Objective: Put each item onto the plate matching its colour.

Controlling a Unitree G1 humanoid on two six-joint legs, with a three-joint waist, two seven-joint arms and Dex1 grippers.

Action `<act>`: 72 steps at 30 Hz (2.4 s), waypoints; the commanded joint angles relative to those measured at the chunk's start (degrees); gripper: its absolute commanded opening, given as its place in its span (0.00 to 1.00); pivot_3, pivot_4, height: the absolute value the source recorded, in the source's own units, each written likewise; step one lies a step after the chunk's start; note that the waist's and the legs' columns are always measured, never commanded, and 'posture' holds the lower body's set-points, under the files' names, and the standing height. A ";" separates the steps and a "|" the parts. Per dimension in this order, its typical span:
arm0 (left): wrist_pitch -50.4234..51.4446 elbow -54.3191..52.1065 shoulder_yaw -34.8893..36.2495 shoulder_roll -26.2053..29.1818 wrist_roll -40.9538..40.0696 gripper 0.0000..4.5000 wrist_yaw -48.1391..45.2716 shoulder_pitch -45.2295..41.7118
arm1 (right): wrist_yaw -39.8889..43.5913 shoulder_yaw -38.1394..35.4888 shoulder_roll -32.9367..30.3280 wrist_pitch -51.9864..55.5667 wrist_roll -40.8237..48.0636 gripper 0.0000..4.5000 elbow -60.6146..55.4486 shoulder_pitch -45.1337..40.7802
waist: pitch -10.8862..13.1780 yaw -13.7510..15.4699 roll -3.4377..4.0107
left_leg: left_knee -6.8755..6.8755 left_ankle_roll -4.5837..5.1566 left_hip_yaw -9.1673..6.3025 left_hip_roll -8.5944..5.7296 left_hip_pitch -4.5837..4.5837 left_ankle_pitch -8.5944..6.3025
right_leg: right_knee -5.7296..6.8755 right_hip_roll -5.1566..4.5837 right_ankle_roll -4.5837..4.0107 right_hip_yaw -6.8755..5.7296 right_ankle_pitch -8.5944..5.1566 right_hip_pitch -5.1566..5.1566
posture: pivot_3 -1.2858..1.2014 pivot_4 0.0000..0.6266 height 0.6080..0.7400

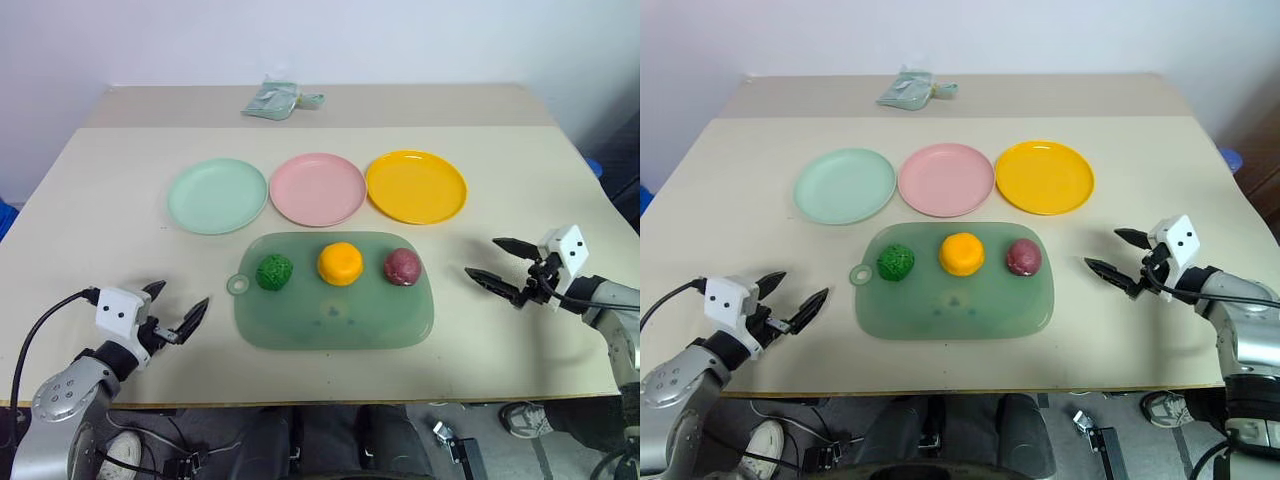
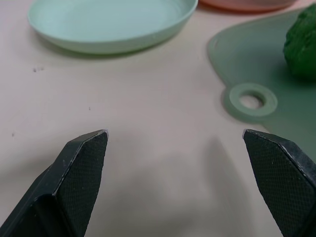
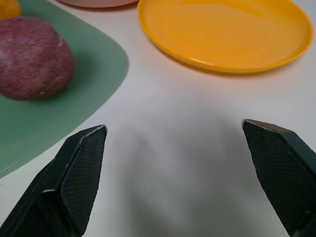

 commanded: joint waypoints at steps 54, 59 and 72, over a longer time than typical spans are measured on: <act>2.48 9.05 -21.99 0.41 4.92 0.60 -10.57 -28.91 | -9.82 3.54 6.86 12.69 10.16 1.00 -45.09 16.15 | -0.04 1.40 0.03 | 0.09 0.03 -0.03 -0.03 0.06 0.01 | 0.05 0.24 0.03 -0.02 0.01 0.12 | 0.52 0.24 1.00; 4.08 14.60 -14.33 -3.40 6.72 0.60 3.65 -36.42 | -12.45 6.74 8.57 13.88 10.10 1.00 -45.95 11.11 | 0.01 1.51 -0.08 | 0.16 0.02 -0.06 -0.03 0.04 0.03 | 0.11 0.27 0.04 -0.04 0.02 0.13 | 0.52 0.24 1.00; 3.51 40.77 -11.82 -4.68 15.33 0.91 19.29 -55.26 | -19.93 16.70 15.36 18.95 4.54 1.00 -41.30 -3.74 | 0.01 1.41 -0.21 | 0.29 0.03 -0.08 -0.09 -0.08 0.05 | 0.23 0.39 0.08 -0.20 0.02 0.09 | 0.52 0.24 1.00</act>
